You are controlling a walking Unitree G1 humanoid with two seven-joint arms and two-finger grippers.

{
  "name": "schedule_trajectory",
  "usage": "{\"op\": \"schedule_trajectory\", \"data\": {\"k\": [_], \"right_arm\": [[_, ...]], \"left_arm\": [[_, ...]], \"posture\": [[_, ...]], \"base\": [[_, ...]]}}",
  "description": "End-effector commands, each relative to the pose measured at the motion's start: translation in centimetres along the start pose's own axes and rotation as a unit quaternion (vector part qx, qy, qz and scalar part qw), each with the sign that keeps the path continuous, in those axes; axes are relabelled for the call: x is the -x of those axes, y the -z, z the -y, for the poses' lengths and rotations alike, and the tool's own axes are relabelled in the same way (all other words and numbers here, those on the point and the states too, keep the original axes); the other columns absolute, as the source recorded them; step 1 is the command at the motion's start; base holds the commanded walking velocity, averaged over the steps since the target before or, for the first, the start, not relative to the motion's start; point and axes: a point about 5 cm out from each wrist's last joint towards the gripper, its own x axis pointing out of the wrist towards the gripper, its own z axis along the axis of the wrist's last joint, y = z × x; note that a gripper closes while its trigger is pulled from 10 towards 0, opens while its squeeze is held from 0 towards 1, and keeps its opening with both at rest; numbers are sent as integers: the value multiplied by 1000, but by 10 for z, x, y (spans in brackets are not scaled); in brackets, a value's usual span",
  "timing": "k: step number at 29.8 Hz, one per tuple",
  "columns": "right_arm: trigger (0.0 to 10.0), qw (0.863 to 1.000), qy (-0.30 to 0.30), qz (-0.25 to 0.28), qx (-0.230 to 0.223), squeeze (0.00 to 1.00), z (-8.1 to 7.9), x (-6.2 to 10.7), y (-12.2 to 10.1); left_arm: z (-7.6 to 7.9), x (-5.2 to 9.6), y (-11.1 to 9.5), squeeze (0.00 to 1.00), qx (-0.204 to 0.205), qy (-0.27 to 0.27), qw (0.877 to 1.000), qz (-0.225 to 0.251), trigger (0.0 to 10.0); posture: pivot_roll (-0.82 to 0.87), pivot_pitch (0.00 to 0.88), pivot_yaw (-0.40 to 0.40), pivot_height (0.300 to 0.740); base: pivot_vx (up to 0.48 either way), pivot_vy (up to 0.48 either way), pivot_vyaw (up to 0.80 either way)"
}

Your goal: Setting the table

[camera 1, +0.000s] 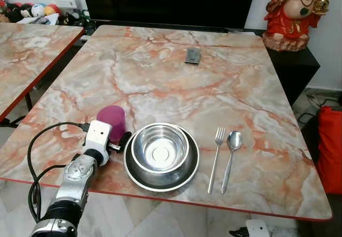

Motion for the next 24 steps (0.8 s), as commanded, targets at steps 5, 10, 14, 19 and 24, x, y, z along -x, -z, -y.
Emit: {"op": "schedule_trajectory", "data": {"k": [5,10,14,19,24], "right_arm": [[10000,1000,-1,-7,4,0,0,1,4],[10000,1000,-1,-6,4,0,1,1,4],[10000,1000,-1,-6,4,0,1,1,4],[10000,1000,-1,-6,5,0,1,1,4],[10000,1000,-1,-6,6,0,2,1,4]], "left_arm": [[-1,10,9,0,0,-3,1000,-5,10000],[4,13,13,0,-3,13,1000,-11,10000],[7,18,17,0,-2,14,1000,-13,10000],[10,24,22,0,0,15,1000,-18,10000],[12,28,22,0,2,13,1000,-13,10000]], "posture": [[25,134,-25,740],[25,133,-25,740],[27,133,-27,740],[27,132,-29,740],[30,133,-31,740]], "base": [[0,0,0],[0,0,0],[0,0,0],[0,0,0],[0,0,0]]}}
